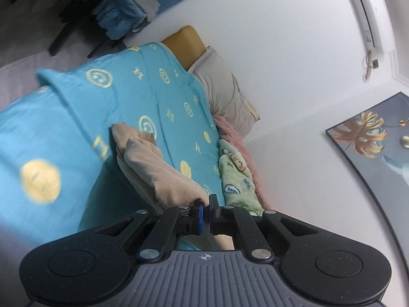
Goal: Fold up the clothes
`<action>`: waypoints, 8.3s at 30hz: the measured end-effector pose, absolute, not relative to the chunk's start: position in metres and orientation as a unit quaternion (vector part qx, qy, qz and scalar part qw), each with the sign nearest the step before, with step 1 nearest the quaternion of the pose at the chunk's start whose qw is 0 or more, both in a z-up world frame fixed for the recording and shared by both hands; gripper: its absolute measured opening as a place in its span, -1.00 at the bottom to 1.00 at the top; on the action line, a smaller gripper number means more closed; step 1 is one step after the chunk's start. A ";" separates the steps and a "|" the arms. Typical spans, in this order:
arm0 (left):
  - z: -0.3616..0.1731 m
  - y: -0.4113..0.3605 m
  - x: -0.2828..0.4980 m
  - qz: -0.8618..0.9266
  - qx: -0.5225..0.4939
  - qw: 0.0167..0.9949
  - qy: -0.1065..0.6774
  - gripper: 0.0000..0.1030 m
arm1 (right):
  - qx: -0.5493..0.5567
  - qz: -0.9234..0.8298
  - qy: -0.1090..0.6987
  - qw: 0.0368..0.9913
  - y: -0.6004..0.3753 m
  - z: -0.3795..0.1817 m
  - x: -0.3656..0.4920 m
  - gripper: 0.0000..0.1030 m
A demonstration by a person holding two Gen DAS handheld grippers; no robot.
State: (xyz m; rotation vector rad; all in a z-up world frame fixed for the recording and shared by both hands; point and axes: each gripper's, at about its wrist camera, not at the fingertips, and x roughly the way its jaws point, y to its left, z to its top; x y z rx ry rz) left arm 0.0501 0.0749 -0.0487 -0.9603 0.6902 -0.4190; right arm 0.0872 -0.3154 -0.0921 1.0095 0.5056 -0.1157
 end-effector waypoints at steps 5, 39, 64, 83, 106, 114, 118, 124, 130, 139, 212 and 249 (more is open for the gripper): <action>-0.042 0.092 -0.025 -0.183 -0.462 0.795 0.347 -0.92 | 0.491 -0.066 0.258 0.829 -0.303 -0.084 0.032 -0.78; -0.163 -0.005 0.275 -0.104 -0.262 0.822 0.494 -0.81 | 0.463 -0.135 0.442 0.756 -0.355 -0.214 0.303 -0.74; -0.133 -0.067 0.235 -0.140 0.001 0.904 0.403 0.62 | 0.202 -0.025 0.411 0.888 -0.304 -0.162 0.296 -0.13; -0.116 -0.068 0.180 -0.165 0.036 0.905 0.390 0.62 | 0.198 -0.034 0.419 0.886 -0.296 -0.150 0.236 -0.12; -0.113 -0.034 0.133 -0.226 -0.257 0.745 0.572 0.72 | 0.348 -0.073 0.438 0.826 -0.319 -0.193 0.208 -0.17; -0.183 -0.021 0.156 -0.168 -0.350 0.723 0.571 0.64 | 0.381 -0.080 0.425 0.817 -0.328 -0.194 0.202 -0.16; -0.173 -0.012 0.148 -0.184 -0.387 0.740 0.519 0.61 | 0.408 -0.086 0.416 0.808 -0.335 -0.197 0.199 -0.17; -0.184 -0.013 0.144 -0.159 -0.379 0.739 0.534 0.58 | 0.411 -0.090 0.415 0.806 -0.336 -0.197 0.202 -0.17; -0.182 -0.015 0.153 -0.167 -0.397 0.743 0.513 0.61 | 0.415 -0.091 0.412 0.806 -0.338 -0.196 0.200 -0.17; -0.200 -0.016 0.158 -0.143 -0.410 0.727 0.532 0.51 | 0.422 -0.096 0.405 0.805 -0.342 -0.196 0.198 -0.17; -0.047 -0.147 0.155 -0.241 -0.452 0.710 0.483 -0.57 | 0.589 -0.093 0.210 0.775 -0.487 -0.074 0.099 -0.60; -0.002 -0.456 0.143 -0.424 -0.069 0.795 0.427 0.66 | 0.406 -0.310 0.226 0.829 -0.670 -0.042 0.018 -0.13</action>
